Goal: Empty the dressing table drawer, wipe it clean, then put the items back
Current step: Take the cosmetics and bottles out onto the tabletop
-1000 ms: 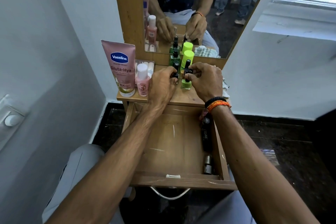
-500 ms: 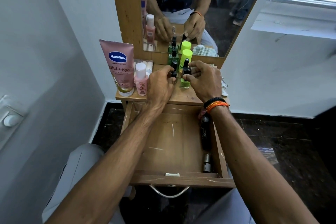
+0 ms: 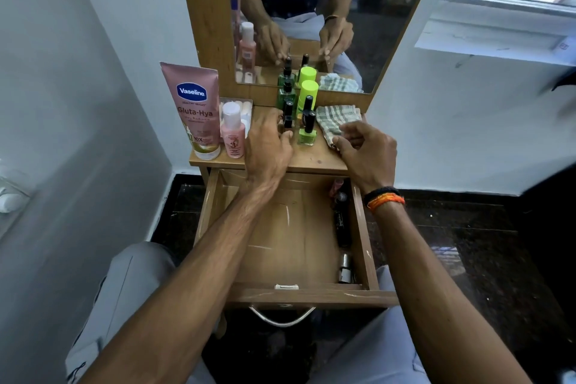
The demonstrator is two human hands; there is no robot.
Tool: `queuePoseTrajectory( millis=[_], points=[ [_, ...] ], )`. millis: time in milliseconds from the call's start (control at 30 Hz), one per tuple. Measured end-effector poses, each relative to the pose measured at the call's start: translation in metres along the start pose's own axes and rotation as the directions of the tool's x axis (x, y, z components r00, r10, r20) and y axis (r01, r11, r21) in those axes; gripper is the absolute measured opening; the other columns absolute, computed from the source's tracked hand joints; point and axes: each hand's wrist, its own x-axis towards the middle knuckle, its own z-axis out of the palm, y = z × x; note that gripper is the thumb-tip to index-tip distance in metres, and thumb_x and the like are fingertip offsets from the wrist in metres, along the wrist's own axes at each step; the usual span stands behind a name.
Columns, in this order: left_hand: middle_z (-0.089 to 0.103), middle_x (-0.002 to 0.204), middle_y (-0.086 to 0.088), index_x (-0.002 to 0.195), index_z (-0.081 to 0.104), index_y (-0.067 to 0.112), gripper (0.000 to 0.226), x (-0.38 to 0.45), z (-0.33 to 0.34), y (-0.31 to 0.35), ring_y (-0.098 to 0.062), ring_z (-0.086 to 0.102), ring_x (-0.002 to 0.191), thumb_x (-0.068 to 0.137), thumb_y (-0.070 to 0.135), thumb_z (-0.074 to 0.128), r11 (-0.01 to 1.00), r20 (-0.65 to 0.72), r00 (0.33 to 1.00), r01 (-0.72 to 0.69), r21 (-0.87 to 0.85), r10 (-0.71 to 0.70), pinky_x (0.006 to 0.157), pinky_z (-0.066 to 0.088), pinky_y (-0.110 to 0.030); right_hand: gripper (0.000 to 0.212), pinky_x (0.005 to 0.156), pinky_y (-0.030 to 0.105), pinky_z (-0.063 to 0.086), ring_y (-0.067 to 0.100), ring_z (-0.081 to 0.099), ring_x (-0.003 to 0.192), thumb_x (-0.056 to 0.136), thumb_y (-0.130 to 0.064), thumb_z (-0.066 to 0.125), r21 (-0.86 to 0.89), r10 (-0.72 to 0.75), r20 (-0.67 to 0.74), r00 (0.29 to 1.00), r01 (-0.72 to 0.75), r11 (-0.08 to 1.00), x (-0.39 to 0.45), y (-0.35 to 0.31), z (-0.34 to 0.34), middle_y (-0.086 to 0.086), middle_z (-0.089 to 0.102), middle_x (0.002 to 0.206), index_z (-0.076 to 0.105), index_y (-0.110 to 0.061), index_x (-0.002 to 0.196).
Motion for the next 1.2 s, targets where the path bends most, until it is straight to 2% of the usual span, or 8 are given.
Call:
queuePoseTrajectory(
  millis=[100,167,333,500,700,867,1000,1200],
  points=[
    [0.064,0.098,0.000,0.105,0.063,0.012,0.020,-0.015,-0.003,0.006,-0.015,0.063,0.085,0.087,0.016,0.073,0.999,-0.033,0.999,-0.022,0.026,0.023,0.070,0.059,-0.034,0.012,0.080,0.025,0.058,0.004,0.065,0.075,0.083,-0.022,0.077,-0.028,0.084,0.040,0.996,-0.083,0.996,-0.015,0.013,-0.007,-0.009,0.072,0.083,0.076,-0.020,0.095],
    [0.062,0.087,0.005,0.092,0.061,0.016,0.010,-0.033,-0.003,0.008,-0.011,0.060,0.074,0.088,0.018,0.070,0.999,0.011,0.999,-0.037,0.025,0.037,0.063,0.058,-0.032,0.008,0.079,0.026,0.059,0.003,0.065,0.073,0.082,-0.020,0.077,-0.042,0.139,0.078,0.987,-0.136,0.990,-0.027,0.024,-0.013,-0.011,0.070,0.078,0.077,-0.021,0.091],
    [0.066,0.070,0.009,0.079,0.067,0.019,0.009,-0.069,0.009,-0.003,-0.008,0.062,0.065,0.083,0.020,0.075,0.995,0.339,0.939,0.084,-0.054,-0.061,0.061,0.059,-0.033,0.007,0.077,0.035,0.062,0.008,0.070,0.071,0.081,-0.016,0.077,-0.053,0.267,0.183,0.946,-0.262,0.964,-0.058,0.046,-0.016,-0.009,0.073,0.078,0.076,-0.022,0.085],
    [0.073,0.080,0.005,0.090,0.075,0.020,0.006,-0.086,0.024,0.002,-0.009,0.067,0.074,0.084,0.021,0.074,0.997,0.522,0.852,0.065,-0.041,-0.034,0.069,0.059,-0.030,0.009,0.083,0.035,0.060,0.008,0.068,0.078,0.081,-0.019,0.078,-0.128,0.317,0.187,0.930,-0.297,0.946,-0.080,0.051,-0.012,-0.007,0.075,0.085,0.077,-0.022,0.090],
    [0.075,0.087,0.001,0.098,0.077,0.016,0.012,-0.087,0.038,0.007,-0.011,0.066,0.079,0.087,0.017,0.072,0.993,0.541,0.836,0.114,-0.015,-0.088,0.068,0.053,-0.024,0.025,0.082,0.029,0.054,0.012,0.060,0.081,0.082,-0.026,0.079,-0.243,0.291,0.169,0.942,-0.246,0.938,-0.085,0.047,0.002,0.001,0.072,0.095,0.076,-0.018,0.105],
    [0.075,0.088,-0.002,0.095,0.077,0.016,0.012,-0.084,0.043,0.001,-0.016,0.067,0.082,0.085,0.018,0.070,0.985,0.511,0.846,0.170,0.014,-0.153,0.070,0.056,-0.028,0.036,0.078,0.036,0.052,0.026,0.064,0.092,0.082,-0.042,0.076,-0.380,0.312,0.174,0.934,-0.228,0.897,-0.078,0.046,0.013,0.005,0.067,0.102,0.074,-0.019,0.110],
    [0.075,0.088,-0.002,0.095,0.076,0.014,0.012,-0.083,0.045,-0.002,-0.016,0.068,0.081,0.086,0.016,0.070,0.984,0.501,0.853,0.177,-0.015,-0.145,0.070,0.058,-0.030,0.032,0.077,0.036,0.052,0.025,0.064,0.091,0.083,-0.042,0.073,-0.402,0.328,0.164,0.930,-0.241,0.884,-0.078,0.044,0.019,0.004,0.067,0.101,0.075,-0.021,0.107],
    [0.074,0.091,0.002,0.104,0.076,0.013,0.019,-0.082,0.054,0.004,-0.009,0.064,0.077,0.086,0.019,0.073,0.982,0.443,0.891,0.163,-0.101,-0.102,0.062,0.047,-0.016,0.028,0.074,0.032,0.049,0.025,0.064,0.090,0.083,-0.040,0.073,-0.352,0.360,0.145,0.922,-0.292,0.889,-0.082,0.046,0.016,0.003,0.066,0.098,0.076,-0.020,0.102]
  ],
)
